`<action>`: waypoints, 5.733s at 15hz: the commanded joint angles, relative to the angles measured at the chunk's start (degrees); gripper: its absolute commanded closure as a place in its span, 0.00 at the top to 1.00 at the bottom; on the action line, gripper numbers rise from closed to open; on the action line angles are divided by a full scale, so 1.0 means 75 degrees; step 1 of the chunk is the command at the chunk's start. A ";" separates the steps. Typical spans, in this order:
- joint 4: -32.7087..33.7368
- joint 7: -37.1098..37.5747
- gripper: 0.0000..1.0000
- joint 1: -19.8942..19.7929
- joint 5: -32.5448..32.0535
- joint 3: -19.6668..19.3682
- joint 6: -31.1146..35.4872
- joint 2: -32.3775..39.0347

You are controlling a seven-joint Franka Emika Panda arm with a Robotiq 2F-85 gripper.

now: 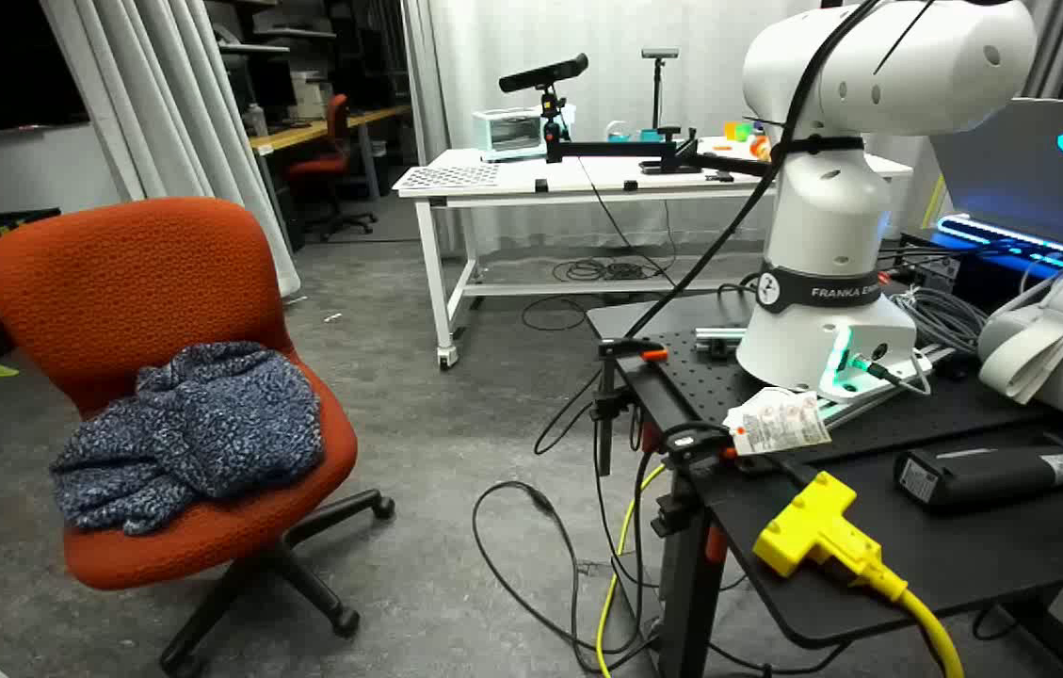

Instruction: Open the drawer on the right side of the counter, take the watermelon out of the drawer and place it on the countertop, close the drawer

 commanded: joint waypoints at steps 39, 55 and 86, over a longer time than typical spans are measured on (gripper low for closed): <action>-0.0949 -0.1364 1.00 -0.1191 -0.2017 -0.0795 0.2301 0.2129; -0.0637 -0.2113 1.00 -0.1228 -0.1789 -0.1199 0.3792 0.4112; 0.2884 -0.5993 0.75 -0.2020 0.2229 0.0990 0.5572 0.8934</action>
